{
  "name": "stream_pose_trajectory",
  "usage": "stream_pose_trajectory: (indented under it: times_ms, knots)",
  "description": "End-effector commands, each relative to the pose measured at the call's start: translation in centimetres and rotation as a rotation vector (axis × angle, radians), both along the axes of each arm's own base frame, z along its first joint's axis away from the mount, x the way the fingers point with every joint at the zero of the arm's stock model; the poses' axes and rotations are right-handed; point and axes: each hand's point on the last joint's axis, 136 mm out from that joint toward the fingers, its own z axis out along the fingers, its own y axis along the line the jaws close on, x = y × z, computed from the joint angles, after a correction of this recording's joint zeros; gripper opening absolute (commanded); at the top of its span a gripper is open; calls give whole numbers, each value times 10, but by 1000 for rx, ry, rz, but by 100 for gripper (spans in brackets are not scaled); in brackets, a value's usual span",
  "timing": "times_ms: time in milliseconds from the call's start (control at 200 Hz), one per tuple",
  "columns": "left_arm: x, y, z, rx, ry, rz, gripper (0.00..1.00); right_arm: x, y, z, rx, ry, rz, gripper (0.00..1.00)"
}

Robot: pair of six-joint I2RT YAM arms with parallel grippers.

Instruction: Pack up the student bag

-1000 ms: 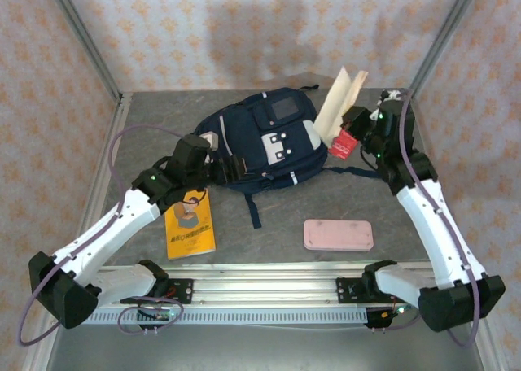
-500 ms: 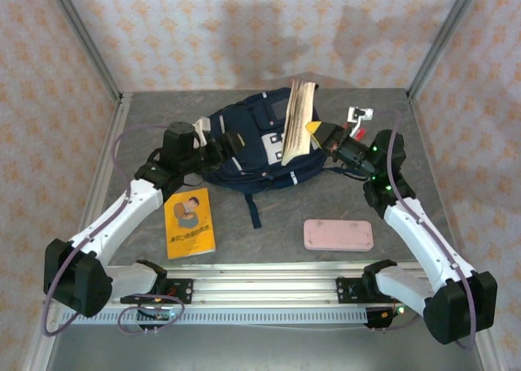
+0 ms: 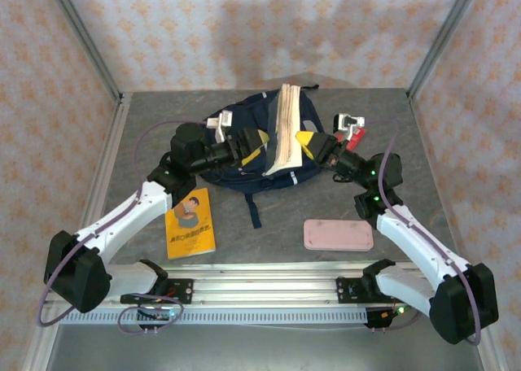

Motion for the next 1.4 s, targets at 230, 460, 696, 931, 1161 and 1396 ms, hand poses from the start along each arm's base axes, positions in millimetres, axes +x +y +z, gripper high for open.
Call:
stream_pose_trajectory:
  times_ms: [230,460,696,931,1161,1396]
  knots:
    - [3,-12,22,-86,-51,-37,86,-25,-6,28,137,-126,46,0]
    - [-7,-19,44,-157,-86,-78,90,-18,-6,19,172,-99,49,0]
    - [-4,-29,44,-234,-51,-117,92,-9,-7,17,225,-77,55,0]
    - [2,-33,34,-227,-6,-106,96,-7,-4,12,219,-69,56,0]
    - [-3,-30,50,-265,-42,-110,89,-1,0,-10,169,-40,33,0]
    - [-8,-22,47,-205,-62,-83,76,9,1,-36,58,-6,-40,0]
